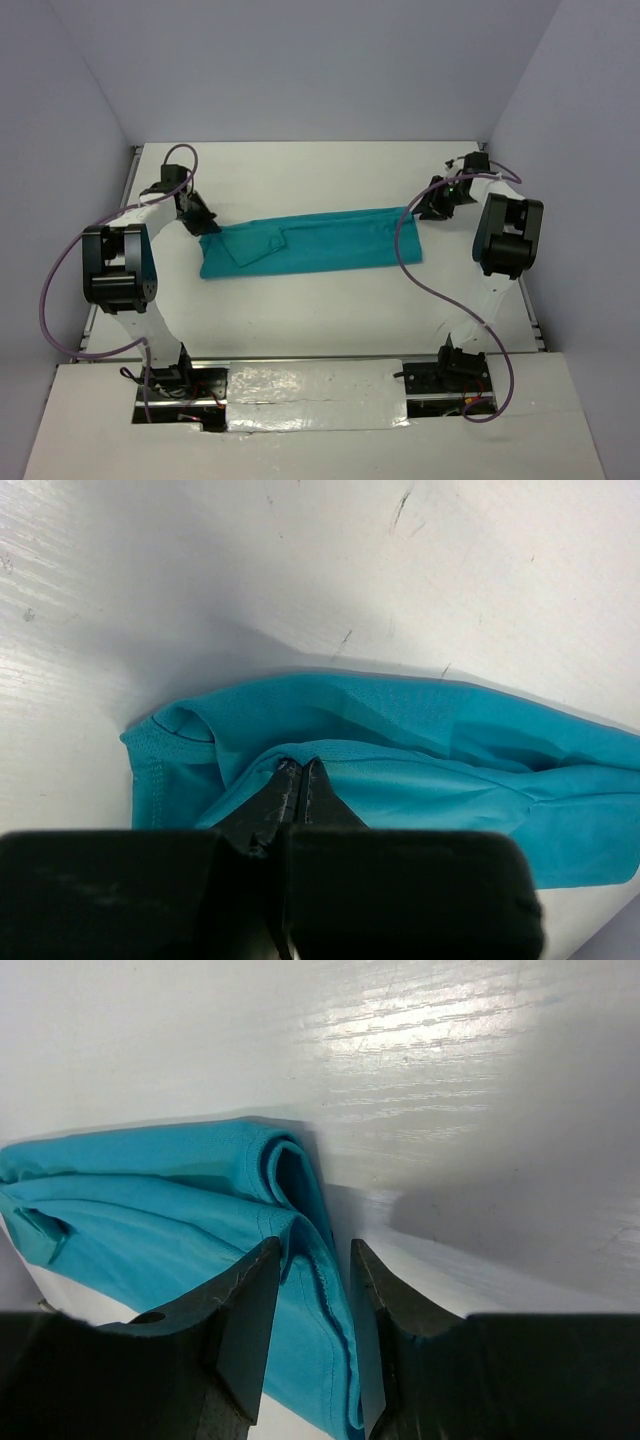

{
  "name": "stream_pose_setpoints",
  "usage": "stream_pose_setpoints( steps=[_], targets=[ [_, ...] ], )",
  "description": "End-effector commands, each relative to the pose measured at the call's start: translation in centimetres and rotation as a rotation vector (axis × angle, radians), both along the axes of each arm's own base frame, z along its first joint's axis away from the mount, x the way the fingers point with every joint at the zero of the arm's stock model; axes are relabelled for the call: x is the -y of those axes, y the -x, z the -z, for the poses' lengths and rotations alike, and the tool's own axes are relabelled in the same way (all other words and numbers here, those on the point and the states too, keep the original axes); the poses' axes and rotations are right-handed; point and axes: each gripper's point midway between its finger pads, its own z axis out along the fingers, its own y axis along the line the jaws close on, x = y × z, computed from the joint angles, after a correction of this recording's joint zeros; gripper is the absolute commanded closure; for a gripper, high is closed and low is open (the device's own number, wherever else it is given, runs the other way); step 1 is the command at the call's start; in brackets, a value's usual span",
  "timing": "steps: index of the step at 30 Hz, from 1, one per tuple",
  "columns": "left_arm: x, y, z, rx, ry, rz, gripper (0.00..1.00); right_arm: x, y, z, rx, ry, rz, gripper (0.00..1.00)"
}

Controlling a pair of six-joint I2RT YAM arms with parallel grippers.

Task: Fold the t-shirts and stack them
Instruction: Fold the other side of the tshirt into a rectangle

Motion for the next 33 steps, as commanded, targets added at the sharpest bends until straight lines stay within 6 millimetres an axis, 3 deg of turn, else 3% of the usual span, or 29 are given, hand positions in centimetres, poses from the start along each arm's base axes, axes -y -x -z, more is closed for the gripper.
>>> stream_pose_setpoints(
  steps=[1,4,8,14,18,22,23,25,26,27,29,30,31,33],
  targets=[
    [-0.5,-1.4,-1.7,0.055,-0.014,-0.006,0.91,1.0,-2.3,-5.1,0.157,0.023,0.014,0.58],
    [-0.2,-1.6,-2.7,0.083,0.005,-0.003,0.78,0.2,-2.0,-7.2,0.219,0.003,-0.045,0.58],
    [0.5,-2.2,-5.1,0.145,0.044,0.010,0.59,-1.2,-0.6,-8.3,0.289,-0.004,-0.176,0.55],
    [1.1,-2.6,-8.3,0.226,0.068,0.031,0.39,-2.6,1.6,-9.5,0.363,-0.033,-0.288,0.49],
    [0.9,-2.9,-10.2,0.267,0.052,0.027,0.32,-3.1,2.6,-10.6,0.404,-0.031,-0.329,0.47],
    [0.7,-2.9,-12.2,0.314,0.031,0.032,0.36,-3.7,3.9,-11.4,0.423,-0.040,-0.394,0.47],
    [0.7,-2.6,-12.8,0.328,0.033,0.041,0.49,-4.3,4.2,-11.8,0.439,-0.058,-0.424,0.47],
    [1.0,-1.3,-12.1,0.291,0.044,0.050,0.73,-5.1,5.7,-12.1,0.471,-0.068,-0.515,0.47],
    [1.0,-0.6,-12.0,0.280,0.038,0.046,0.95,-5.6,6.2,-12.1,0.477,-0.078,-0.549,0.48],
    [0.8,0.1,-11.6,0.262,0.029,0.039,1.00,-6.5,6.9,-12.5,0.497,-0.099,-0.591,0.48],
    [0.3,2.3,-10.3,0.221,0.005,0.019,1.00,-7.3,8.2,-12.4,0.514,-0.107,-0.665,0.48],
    [0.1,3.8,-8.8,0.175,0.006,0.008,1.00,-7.8,8.6,-12.4,0.528,-0.100,-0.697,0.48],
    [-0.6,4.6,-9.0,0.180,0.000,-0.014,0.99,-8.0,9.1,-12.3,0.518,-0.102,-0.707,0.48],
    [-1.0,6.4,-7.4,0.145,0.006,-0.026,0.83,-8.2,9.5,-12.3,0.517,-0.093,-0.717,0.47]
  ],
)
